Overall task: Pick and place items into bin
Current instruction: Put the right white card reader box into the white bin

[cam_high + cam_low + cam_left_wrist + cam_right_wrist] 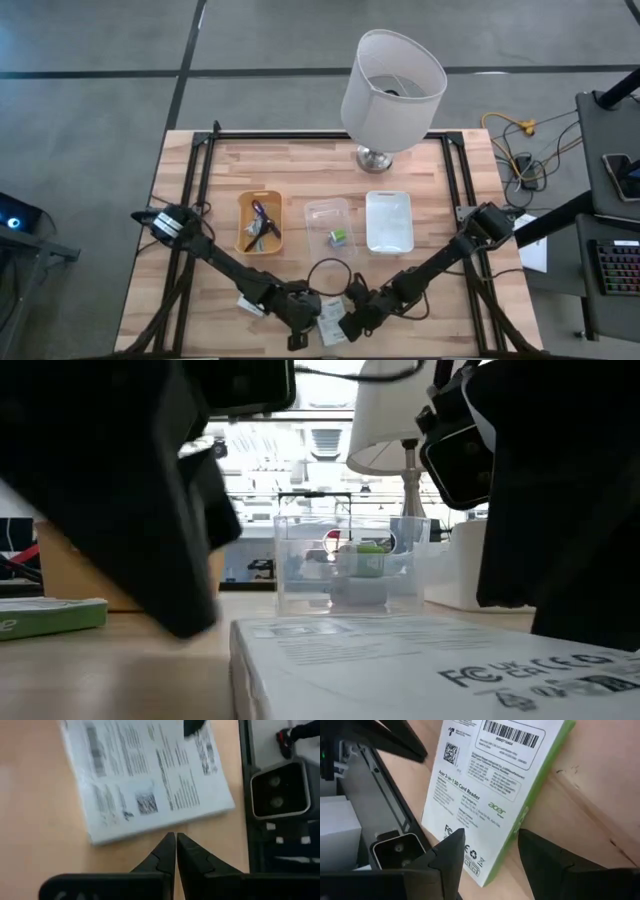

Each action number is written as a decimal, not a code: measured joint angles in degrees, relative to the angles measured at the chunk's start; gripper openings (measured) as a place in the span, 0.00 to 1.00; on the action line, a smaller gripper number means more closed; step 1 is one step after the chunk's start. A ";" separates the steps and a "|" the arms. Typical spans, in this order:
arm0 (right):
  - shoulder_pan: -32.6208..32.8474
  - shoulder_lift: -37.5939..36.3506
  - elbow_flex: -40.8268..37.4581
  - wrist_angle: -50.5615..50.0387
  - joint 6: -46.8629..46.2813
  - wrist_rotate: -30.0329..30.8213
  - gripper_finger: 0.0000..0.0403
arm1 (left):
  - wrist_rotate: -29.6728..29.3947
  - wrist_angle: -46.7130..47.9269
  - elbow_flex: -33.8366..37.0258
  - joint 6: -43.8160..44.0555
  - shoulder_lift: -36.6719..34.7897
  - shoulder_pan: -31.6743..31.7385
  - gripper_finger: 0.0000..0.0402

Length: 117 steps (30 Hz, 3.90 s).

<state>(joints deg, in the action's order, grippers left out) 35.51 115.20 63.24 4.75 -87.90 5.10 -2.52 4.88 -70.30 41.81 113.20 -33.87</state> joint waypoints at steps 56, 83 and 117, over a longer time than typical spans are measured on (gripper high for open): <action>-3.30 0.07 3.72 -7.13 9.07 0.20 0.43 | -2.35 2.22 2.03 8.43 -2.59 -2.12 0.00; -3.94 0.13 3.02 -5.94 9.95 -2.16 0.43 | -2.49 -3.32 2.82 7.33 -2.45 -0.48 0.00; -5.25 5.71 6.59 4.45 8.64 -8.24 0.43 | -0.76 -9.18 7.29 10.56 0.62 -1.11 0.00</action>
<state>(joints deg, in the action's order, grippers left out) 30.26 120.91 69.83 9.20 -79.26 -3.13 -3.29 -4.29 -63.02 52.37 113.82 -34.98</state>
